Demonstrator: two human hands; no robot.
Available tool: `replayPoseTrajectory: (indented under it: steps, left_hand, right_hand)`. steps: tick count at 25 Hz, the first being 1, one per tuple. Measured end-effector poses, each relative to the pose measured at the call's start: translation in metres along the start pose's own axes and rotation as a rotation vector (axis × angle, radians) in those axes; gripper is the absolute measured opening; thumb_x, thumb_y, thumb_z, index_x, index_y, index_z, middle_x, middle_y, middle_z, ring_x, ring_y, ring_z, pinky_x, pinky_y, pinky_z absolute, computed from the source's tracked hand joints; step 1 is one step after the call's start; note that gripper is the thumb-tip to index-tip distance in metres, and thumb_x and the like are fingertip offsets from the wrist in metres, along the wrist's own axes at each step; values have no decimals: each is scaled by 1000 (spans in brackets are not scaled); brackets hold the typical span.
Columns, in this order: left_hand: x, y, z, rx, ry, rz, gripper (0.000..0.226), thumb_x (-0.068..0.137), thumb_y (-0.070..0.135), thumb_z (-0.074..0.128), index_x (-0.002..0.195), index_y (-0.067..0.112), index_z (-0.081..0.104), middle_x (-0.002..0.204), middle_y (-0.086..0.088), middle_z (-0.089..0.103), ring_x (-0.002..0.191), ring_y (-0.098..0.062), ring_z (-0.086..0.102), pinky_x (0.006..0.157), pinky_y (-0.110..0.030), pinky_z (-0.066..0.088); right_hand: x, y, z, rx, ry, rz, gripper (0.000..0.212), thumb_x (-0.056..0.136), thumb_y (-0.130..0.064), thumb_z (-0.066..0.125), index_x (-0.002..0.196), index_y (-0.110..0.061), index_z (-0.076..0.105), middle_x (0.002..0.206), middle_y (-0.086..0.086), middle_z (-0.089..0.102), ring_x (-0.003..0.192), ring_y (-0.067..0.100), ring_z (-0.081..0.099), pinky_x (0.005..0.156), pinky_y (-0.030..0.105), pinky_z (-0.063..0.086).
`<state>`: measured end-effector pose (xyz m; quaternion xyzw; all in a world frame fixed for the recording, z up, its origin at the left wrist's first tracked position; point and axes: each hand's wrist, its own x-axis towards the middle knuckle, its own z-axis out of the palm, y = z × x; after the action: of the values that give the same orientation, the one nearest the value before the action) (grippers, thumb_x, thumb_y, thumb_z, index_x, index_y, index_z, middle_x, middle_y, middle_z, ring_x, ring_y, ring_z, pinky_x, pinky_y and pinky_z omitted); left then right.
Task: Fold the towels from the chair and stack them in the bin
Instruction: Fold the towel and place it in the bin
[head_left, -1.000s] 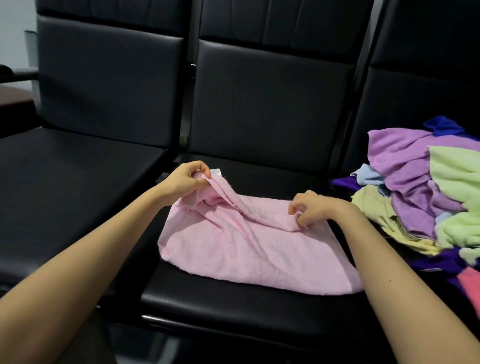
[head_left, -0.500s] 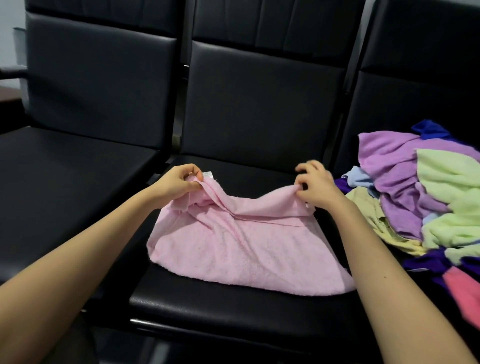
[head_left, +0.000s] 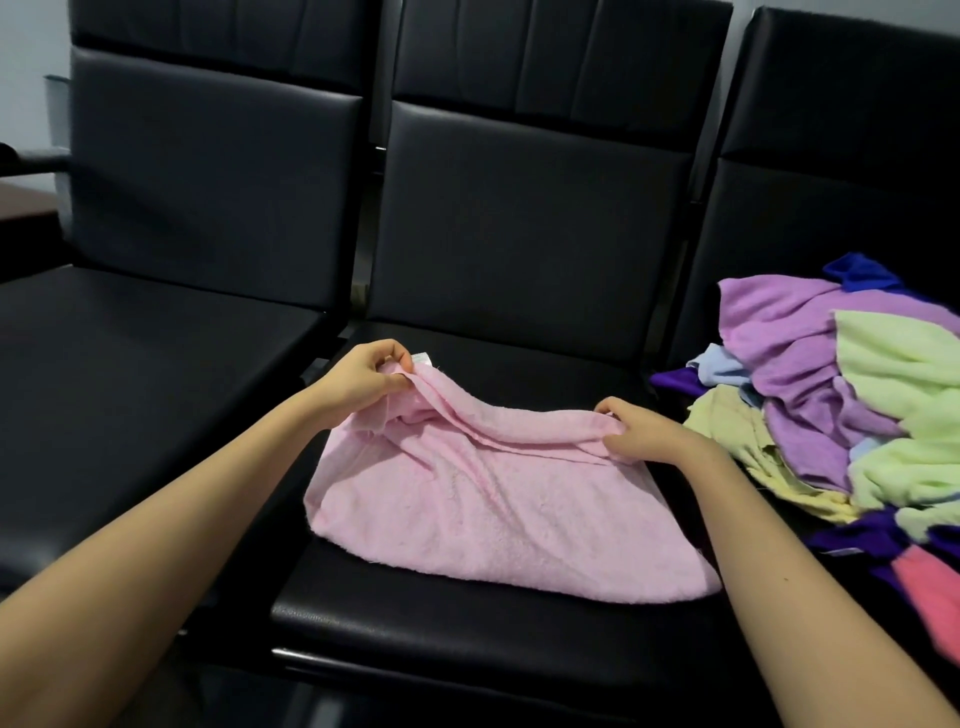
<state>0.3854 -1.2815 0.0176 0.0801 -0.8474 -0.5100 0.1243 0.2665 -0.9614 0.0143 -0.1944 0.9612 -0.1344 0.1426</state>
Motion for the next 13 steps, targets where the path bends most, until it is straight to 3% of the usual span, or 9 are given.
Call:
replayPoseTrajectory:
  steps: [3, 5, 7, 9, 13]
  left_hand:
    - [1, -2, 1, 22, -22, -16, 19, 84, -1, 59, 77, 17, 56, 74, 2, 51, 67, -13, 47, 59, -22, 40]
    - [2, -5, 0, 41, -31, -28, 18, 84, 1, 60, 78, 17, 56, 76, 2, 53, 68, -13, 49, 60, -22, 41]
    - [4, -8, 0, 43, -33, -31, 16, 84, 2, 62, 78, 17, 57, 78, 0, 56, 70, -15, 51, 62, -22, 43]
    - [5, -9, 0, 54, -34, -34, 16, 83, 4, 63, 76, 16, 57, 77, -1, 57, 71, -16, 53, 63, -24, 44]
    - [7, -8, -1, 47, 13, -31, 19, 83, 11, 67, 69, 15, 55, 72, 2, 58, 67, -13, 53, 62, -23, 43]
  right_hand:
    - [-8, 2, -16, -133, -203, 10, 46, 76, -18, 60, 117, -34, 47, 110, -8, 56, 96, 14, 58, 85, 28, 48]
    - [-9, 2, -17, -202, -252, -10, 50, 77, -12, 61, 121, -33, 48, 103, -9, 52, 85, 11, 57, 76, 24, 48]
    - [-7, 5, -15, -105, -58, -72, 40, 79, -4, 57, 114, -24, 54, 90, -4, 55, 69, 8, 54, 65, 24, 47]
    - [-6, 9, -12, 78, 229, -105, 31, 81, -4, 53, 107, -20, 50, 75, 3, 59, 61, 16, 57, 64, 34, 50]
    - [-7, 3, -14, 198, 548, -152, 25, 82, -11, 53, 81, -28, 34, 59, 6, 52, 51, 26, 52, 56, 33, 41]
